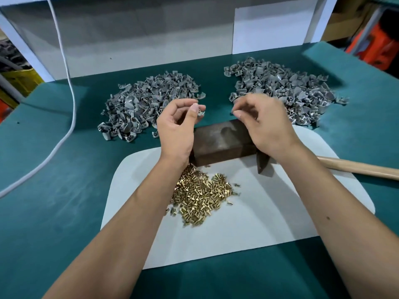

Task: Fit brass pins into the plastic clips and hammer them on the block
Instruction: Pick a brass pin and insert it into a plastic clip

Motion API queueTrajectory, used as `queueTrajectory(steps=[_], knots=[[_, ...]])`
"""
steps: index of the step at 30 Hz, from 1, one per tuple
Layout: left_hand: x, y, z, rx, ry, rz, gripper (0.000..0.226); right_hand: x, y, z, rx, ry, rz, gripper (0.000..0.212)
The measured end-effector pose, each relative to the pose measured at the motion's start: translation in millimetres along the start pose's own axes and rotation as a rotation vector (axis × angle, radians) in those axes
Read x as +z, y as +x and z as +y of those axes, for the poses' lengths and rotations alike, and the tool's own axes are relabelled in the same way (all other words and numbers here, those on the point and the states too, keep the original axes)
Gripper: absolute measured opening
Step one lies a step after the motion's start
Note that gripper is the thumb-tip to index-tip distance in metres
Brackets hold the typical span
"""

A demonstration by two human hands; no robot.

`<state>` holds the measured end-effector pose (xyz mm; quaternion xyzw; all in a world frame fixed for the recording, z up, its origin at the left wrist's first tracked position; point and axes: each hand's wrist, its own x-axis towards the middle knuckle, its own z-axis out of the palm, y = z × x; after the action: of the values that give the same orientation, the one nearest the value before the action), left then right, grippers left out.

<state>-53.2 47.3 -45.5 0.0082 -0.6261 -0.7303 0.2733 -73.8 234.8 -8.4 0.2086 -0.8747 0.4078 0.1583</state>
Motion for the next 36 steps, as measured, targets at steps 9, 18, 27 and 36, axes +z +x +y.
queueTrajectory(steps=[9, 18, 27, 36], knots=[[-1, -5, 2, 0.012, 0.036, -0.077, 0.006, -2, -6, 3, 0.002, -0.02, 0.003, 0.009], [-4, -7, 8, 0.02, 0.088, -0.083, 0.006, 0, -14, -2, -0.031, 0.082, 0.095, 0.009], [-3, -12, 17, 0.095, 0.063, -0.15, 0.007, 6, -20, -17, -0.077, 0.142, 0.066, 0.012], [-7, -11, 22, 0.012, 0.026, -0.335, 0.021, 13, -23, -27, -0.188, 0.143, 0.161, 0.015]])
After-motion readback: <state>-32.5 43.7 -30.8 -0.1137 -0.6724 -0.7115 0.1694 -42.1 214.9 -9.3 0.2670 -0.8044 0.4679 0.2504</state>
